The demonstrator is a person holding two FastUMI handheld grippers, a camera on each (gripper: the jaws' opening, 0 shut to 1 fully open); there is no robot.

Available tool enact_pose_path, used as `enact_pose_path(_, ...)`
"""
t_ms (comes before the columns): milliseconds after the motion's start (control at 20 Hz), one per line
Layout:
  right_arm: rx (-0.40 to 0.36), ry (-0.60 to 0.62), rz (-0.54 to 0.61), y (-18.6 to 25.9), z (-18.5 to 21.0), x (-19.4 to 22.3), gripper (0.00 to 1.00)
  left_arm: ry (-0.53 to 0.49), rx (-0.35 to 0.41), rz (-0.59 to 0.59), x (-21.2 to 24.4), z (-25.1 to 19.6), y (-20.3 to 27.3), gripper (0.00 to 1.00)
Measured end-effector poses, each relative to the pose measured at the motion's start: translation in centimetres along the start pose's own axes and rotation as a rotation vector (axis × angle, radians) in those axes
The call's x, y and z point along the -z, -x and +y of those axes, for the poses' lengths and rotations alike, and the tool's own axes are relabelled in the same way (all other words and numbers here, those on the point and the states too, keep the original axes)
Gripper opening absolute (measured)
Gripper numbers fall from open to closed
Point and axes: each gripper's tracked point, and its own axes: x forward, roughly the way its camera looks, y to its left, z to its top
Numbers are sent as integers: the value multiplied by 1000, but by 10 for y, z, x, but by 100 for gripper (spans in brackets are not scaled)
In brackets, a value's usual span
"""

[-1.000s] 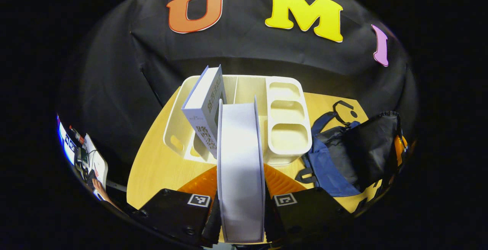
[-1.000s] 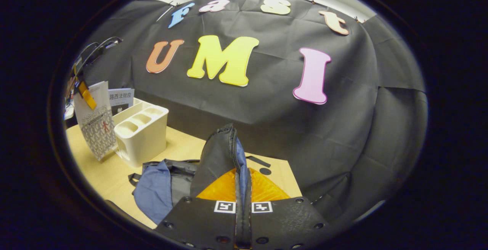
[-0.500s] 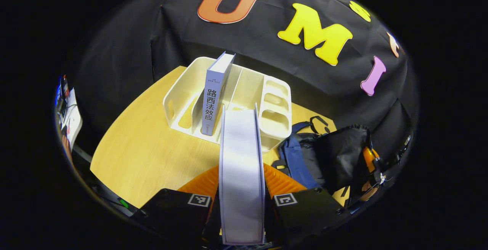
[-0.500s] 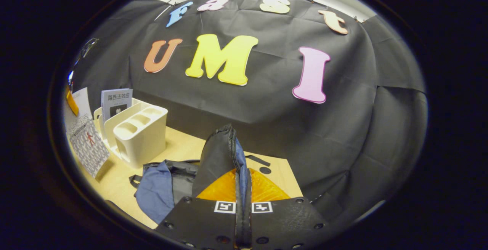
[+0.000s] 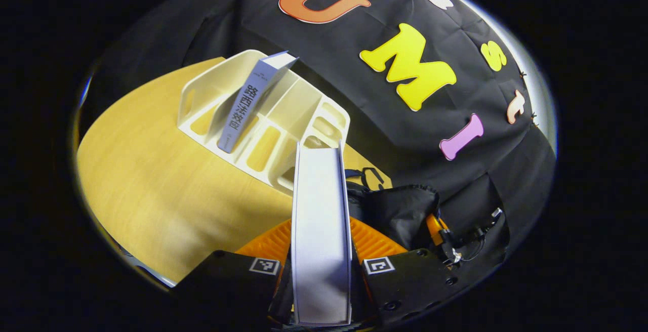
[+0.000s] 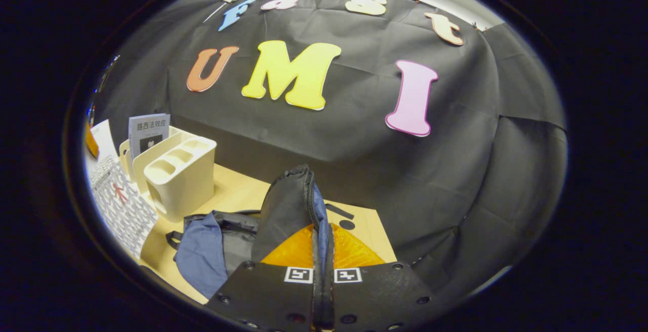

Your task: Open the schoolbag, grab two books from the bookshelf and put them into the schoolbag.

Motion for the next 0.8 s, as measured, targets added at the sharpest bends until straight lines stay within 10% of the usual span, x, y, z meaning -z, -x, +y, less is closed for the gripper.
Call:
enact_pose_path(250, -11, -12, -17, 2, -4, -7, 1, 108, 155, 55, 27, -37, -53, 51)
enact_pose_path(800, -40, -26, -91, 10, -22, -48, 0, 305, 250, 96, 54, -82, -175, 46)
